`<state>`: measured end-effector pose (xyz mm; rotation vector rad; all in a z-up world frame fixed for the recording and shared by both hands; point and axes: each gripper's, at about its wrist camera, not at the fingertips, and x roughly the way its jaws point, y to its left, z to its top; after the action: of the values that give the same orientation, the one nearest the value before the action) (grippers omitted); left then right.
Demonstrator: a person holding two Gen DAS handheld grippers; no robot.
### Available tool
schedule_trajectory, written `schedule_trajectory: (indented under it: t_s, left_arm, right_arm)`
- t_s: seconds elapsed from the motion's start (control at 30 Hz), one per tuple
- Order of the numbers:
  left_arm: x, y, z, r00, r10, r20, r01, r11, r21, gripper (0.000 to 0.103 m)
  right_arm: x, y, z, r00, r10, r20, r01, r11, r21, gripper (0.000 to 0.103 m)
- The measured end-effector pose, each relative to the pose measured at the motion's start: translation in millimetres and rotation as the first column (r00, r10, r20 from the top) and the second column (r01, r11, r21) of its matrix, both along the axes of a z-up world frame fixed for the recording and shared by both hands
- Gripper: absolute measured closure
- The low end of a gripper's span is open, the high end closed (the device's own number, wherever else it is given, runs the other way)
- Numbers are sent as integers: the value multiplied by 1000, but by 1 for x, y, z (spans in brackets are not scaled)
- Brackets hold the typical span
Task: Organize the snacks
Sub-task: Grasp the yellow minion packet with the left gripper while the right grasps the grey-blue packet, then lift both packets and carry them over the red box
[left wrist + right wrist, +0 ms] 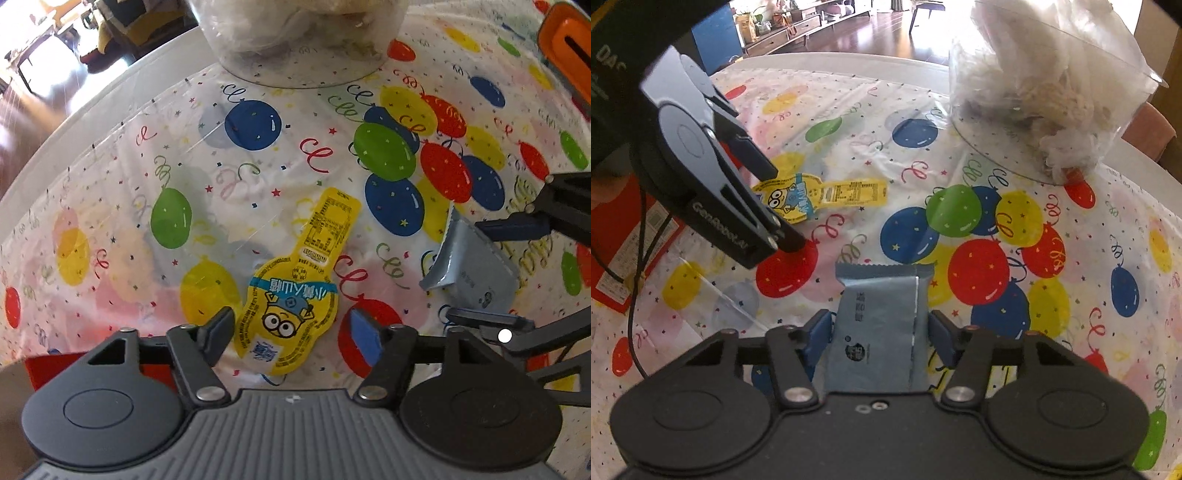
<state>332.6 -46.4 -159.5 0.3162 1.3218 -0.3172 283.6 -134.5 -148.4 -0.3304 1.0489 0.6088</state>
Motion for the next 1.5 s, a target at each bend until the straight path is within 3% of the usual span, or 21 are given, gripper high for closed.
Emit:
schedule_trajectory:
  t_s: [0.17, 0.77, 1.2, 1.5]
  left_arm:
    - [-6, 1, 4, 999, 38, 10, -38, 999, -32, 58]
    - [-57, 4, 19, 977, 208, 52, -205, 977, -59, 59]
    - [-125, 17, 83, 960, 241, 145, -216, 962, -166, 59]
    - [-166, 49, 134, 928, 272, 254, -221, 952, -212, 59]
  right_arm:
    - [-1, 1, 1, 1000, -18, 18, 19, 1000, -8, 56]
    - [-43, -19, 35, 993, -112, 43, 110, 993, 38, 57]
    - [-94, -17, 91, 988, -118, 97, 111, 991, 69, 57]
    - [-121, 10, 130, 982, -92, 163, 80, 994, 77, 56]
